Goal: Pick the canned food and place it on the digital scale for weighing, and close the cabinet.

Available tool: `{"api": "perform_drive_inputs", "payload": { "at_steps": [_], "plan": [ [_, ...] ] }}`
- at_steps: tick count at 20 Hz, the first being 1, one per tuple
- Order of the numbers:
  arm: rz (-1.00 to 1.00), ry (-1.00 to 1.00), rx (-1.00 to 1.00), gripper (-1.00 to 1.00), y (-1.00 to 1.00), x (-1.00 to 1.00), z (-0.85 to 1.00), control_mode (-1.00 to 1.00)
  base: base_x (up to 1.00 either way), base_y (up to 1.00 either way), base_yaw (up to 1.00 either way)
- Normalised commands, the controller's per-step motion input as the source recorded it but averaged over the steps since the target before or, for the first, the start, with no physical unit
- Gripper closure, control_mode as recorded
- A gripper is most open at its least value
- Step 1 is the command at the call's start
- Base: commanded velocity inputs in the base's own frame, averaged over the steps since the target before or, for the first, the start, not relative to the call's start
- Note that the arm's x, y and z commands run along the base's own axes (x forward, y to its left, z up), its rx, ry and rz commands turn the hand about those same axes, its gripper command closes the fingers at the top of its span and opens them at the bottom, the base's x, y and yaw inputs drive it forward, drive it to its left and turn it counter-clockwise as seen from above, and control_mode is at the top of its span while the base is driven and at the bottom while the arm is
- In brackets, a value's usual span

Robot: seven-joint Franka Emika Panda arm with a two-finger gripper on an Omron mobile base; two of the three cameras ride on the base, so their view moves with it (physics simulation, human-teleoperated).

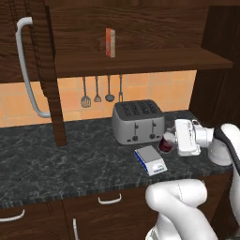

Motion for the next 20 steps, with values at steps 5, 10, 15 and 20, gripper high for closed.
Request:
{"api": "perform_drive_inputs", "payload": {
  "at_steps": [5,10,15,20],
  "plan": [
    [0.15,0.11,-0.01,1.00,0.04,0.40,-0.52,-1.00,0.00,0.00,0.00],
    [0.00,0.03,-0.01,1.00,0.17,0.32,-0.16,-1.00,0.00,0.00,0.00],
    [0.00,0.01,-0.02,1.00,0.09,0.33,-0.25,-1.00,0.00,0.00,0.00],
    [-0.01,0.03,-0.04,1.00,0.03,0.27,-0.36,-1.00,0.00,0.00,0.00]
  ]
}}
